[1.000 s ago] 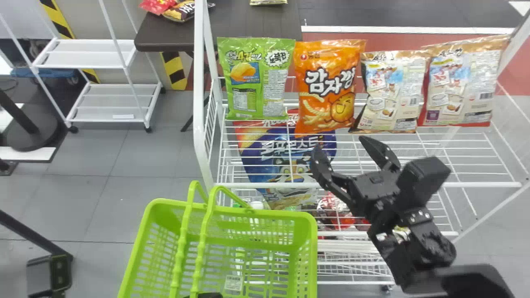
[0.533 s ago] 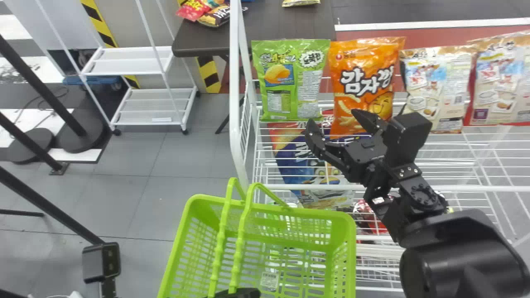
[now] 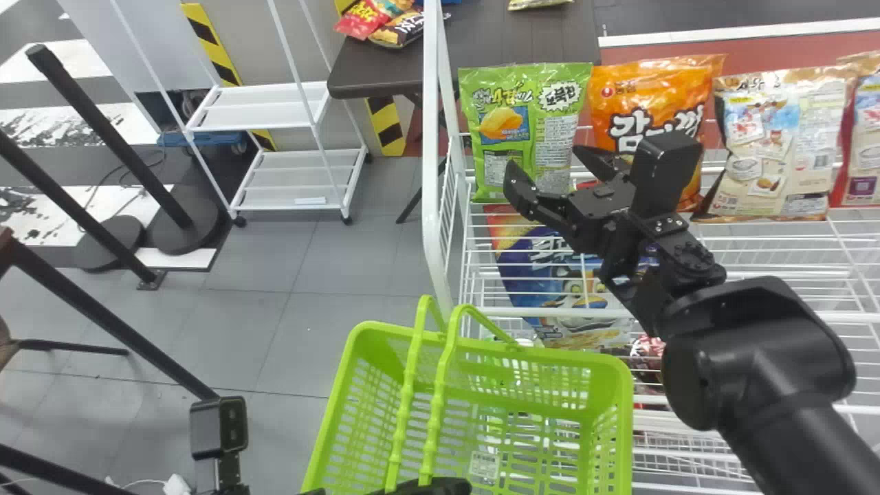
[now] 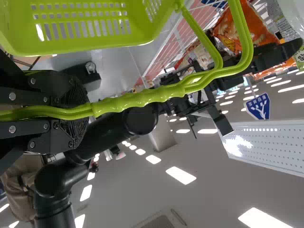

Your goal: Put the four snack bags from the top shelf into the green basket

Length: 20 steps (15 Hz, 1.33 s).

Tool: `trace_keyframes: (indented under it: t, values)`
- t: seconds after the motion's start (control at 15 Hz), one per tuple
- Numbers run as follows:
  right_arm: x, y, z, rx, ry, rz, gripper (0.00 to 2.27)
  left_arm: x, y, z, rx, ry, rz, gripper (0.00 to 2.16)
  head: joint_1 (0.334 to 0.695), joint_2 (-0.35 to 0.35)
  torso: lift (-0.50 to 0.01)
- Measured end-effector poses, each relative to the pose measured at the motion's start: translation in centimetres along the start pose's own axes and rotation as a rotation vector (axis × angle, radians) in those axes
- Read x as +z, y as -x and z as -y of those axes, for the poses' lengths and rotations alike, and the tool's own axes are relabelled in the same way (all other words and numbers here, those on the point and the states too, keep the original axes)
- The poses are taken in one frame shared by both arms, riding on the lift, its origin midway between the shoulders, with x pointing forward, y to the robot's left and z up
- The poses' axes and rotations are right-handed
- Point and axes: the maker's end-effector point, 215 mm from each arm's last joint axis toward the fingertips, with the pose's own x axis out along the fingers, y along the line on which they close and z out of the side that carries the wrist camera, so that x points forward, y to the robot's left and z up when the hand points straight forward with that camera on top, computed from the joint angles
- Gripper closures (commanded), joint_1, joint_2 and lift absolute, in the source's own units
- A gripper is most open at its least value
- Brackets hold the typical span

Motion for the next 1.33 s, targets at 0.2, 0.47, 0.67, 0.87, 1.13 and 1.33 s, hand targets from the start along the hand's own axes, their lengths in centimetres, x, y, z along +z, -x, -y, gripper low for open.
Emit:
trace_keyframes:
  t: [0.2,0.47,0.67,0.87,1.13,1.33]
  values:
    - [-1.3,-1.5,0.5,0.001,0.028,-0.032,0.07,0.0,0.2,-0.1,-0.004,0.006,0.003,2.15,0.695,0.241,-0.001]
    - [-2.6,-2.9,3.1,-0.035,0.091,-0.074,0.09,0.0,0.3,-0.1,-0.008,0.01,0.006,2.15,0.695,0.221,-0.001]
    - [-2.5,-3.8,4.2,-0.035,0.137,-0.089,0.44,-0.1,0.4,-0.1,-0.01,0.014,0.009,2.15,0.695,0.211,-0.001]
    - [-2.6,-4.3,3.3,0.002,0.157,-0.104,1.51,0.0,0.5,-0.1,-0.011,0.015,0.012,2.15,0.695,0.221,-0.001]
    - [-3.5,-4.3,3.1,0.018,0.16,-0.139,2.25,0.0,0.6,-0.1,-0.012,0.016,0.015,2.15,0.695,0.23,-0.001]
    - [-4.0,-3.8,2.6,0.023,0.157,-0.14,2.25,0.2,0.8,-0.1,-0.01,0.017,0.023,2.15,0.695,0.237,-0.001]
